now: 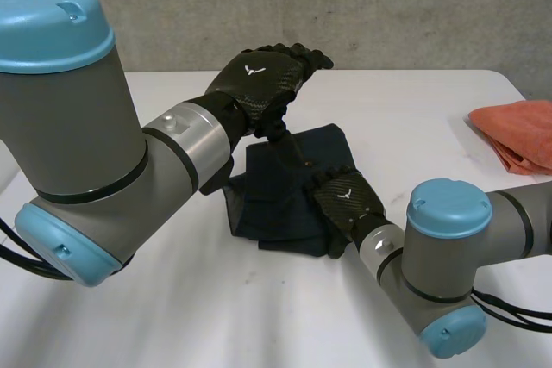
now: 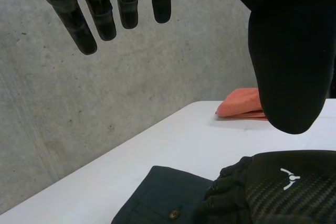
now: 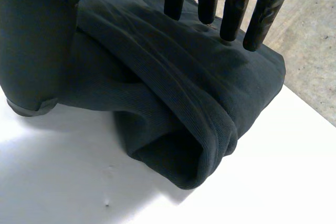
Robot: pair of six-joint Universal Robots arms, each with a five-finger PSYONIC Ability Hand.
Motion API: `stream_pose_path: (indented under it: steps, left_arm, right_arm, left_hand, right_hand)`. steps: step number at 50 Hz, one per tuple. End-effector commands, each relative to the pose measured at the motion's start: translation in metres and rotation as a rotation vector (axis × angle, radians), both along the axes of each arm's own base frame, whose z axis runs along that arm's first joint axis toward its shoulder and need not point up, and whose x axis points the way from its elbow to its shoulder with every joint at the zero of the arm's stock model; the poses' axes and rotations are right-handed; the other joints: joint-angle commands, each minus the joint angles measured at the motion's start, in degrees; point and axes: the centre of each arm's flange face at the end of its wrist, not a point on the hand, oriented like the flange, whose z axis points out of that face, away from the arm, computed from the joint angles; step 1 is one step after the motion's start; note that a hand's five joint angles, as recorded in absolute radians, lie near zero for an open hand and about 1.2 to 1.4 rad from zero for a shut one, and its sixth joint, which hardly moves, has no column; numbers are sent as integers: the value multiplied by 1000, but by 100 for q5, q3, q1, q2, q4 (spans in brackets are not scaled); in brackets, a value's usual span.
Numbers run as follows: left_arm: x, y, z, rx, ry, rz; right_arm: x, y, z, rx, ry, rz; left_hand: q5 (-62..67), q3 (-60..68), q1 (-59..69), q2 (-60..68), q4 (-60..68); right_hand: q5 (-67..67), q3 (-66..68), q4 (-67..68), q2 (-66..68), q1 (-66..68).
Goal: Fold the laundry.
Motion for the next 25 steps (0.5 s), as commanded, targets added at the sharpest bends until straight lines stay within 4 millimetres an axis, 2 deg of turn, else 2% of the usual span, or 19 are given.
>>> stream_pose_path:
  steps: [1, 8, 17, 21, 25]
  left_arm:
    - [0, 0, 1, -1, 1, 1]
    - [0, 0, 0, 2, 1, 0]
    - [1, -1, -1, 4, 1, 4]
    - [2, -1, -3, 10, -4, 4]
    - [2, 0, -4, 12, -6, 4]
  right_arm:
    - [5, -8, 0, -30, -1, 5]
    - [11, -17, 5, -63, -21, 8]
    - [19, -30, 1, -78, -31, 9]
    - [22, -35, -3, -77, -28, 8]
    - [25, -40, -3, -85, -35, 8]
  left_hand:
    - [-264, -206, -84, -171, -160]
    - [-264, -206, -84, -171, -160]
    - [-264, -206, -84, -171, -160]
    - [-264, -206, -84, -171, -160]
    - [-264, -206, -84, -171, -160]
  right_hand:
    - [-321, -244, -340, -254, -76]
    - [-196, -118, -215, -128, 50]
    - [409, 487, 390, 477, 655]
    - [1417, 1494, 1398, 1484, 1662]
    - [3988, 4065, 3969, 4055, 4233]
